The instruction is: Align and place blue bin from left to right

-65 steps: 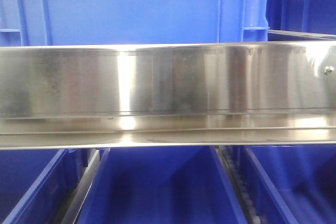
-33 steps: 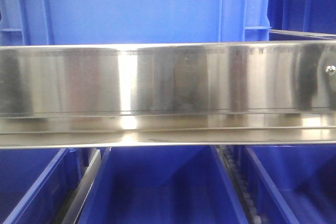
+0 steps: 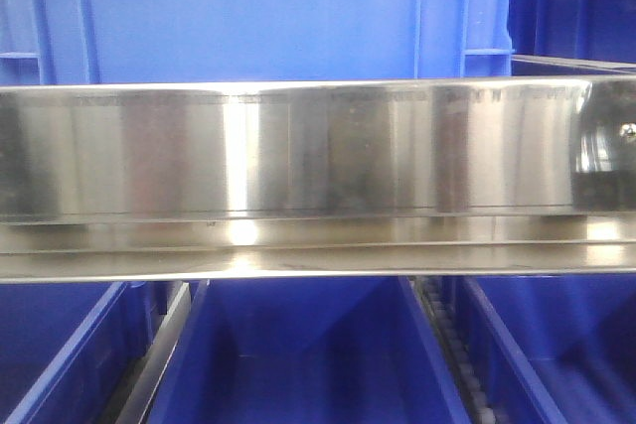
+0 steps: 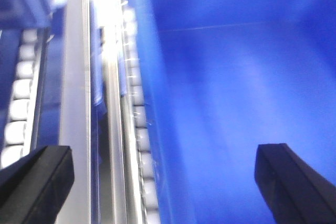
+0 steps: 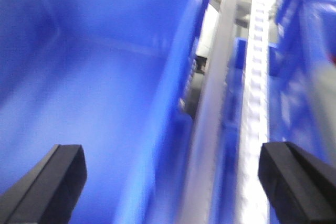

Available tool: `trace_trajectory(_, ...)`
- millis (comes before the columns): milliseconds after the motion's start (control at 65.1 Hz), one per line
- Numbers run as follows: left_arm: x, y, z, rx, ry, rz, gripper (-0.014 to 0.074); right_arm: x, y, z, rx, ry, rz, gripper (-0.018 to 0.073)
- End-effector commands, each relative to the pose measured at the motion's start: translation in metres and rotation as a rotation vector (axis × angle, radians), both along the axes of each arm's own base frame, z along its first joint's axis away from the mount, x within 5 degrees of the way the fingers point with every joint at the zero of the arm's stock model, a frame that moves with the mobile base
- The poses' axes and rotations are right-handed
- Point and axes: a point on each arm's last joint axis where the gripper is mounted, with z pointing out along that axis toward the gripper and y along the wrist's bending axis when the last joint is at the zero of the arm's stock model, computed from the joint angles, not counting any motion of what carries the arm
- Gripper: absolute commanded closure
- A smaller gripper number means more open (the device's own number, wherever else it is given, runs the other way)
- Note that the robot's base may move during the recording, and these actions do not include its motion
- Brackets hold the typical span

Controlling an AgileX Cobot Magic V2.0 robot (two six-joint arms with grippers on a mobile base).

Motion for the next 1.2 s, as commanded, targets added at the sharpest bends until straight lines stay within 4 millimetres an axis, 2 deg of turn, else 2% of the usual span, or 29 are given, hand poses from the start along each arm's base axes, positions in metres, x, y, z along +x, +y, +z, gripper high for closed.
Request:
trace_trajectory(0, 0.012, -0.002, -0.009, -0.005, 0.028, 0.005, -0.0006, 0.017, 0.001, -0.007, 0.010, 0.009, -0.011, -0.0009)
trace_trajectory(200, 0.037, -0.011, -0.040, -0.033, 0.117, -0.013, -0.0006, 0.058, -0.003, -0.046, 0.045, 0.115, -0.052, -0.0009)
trace_trajectory(307, 0.044, -0.012, -0.051, -0.026, 0.143, -0.011, -0.0006, 0.070, -0.004, -0.061, 0.053, 0.154, -0.057, -0.0009)
trace_trajectory(476, 0.055, -0.014, -0.064, -0.022, 0.160, -0.011, -0.0006, 0.080, 0.002, -0.076, 0.071, 0.194, -0.037, -0.0009)
trace_trajectory(661, 0.059, -0.015, -0.067, -0.024, 0.151, -0.011, -0.0006, 0.092, 0.008, -0.096, 0.055, 0.237, 0.005, -0.0009)
trace_trajectory(891, 0.059, -0.015, -0.066, -0.025, 0.145, -0.010, -0.0005, 0.096, 0.009, -0.102, 0.043, 0.248, 0.013, -0.0006)
trace_trajectory(968, 0.059, -0.015, -0.066, -0.025, 0.146, -0.010, -0.0003, 0.098, 0.009, -0.106, 0.040, 0.255, 0.015, 0.0037)
trace_trajectory(1030, 0.059, -0.015, -0.067, -0.024, 0.152, -0.010, 0.0015, 0.100, 0.009, -0.109, 0.039, 0.262, 0.014, 0.0111)
trace_trajectory(1107, 0.059, -0.014, -0.067, -0.023, 0.158, -0.009, 0.0090, 0.101, 0.010, -0.112, 0.037, 0.269, 0.014, 0.0278)
trace_trajectory(1183, 0.058, -0.014, -0.067, -0.022, 0.162, -0.009, 0.0242, 0.102, 0.010, -0.113, 0.037, 0.271, 0.014, 0.0496)
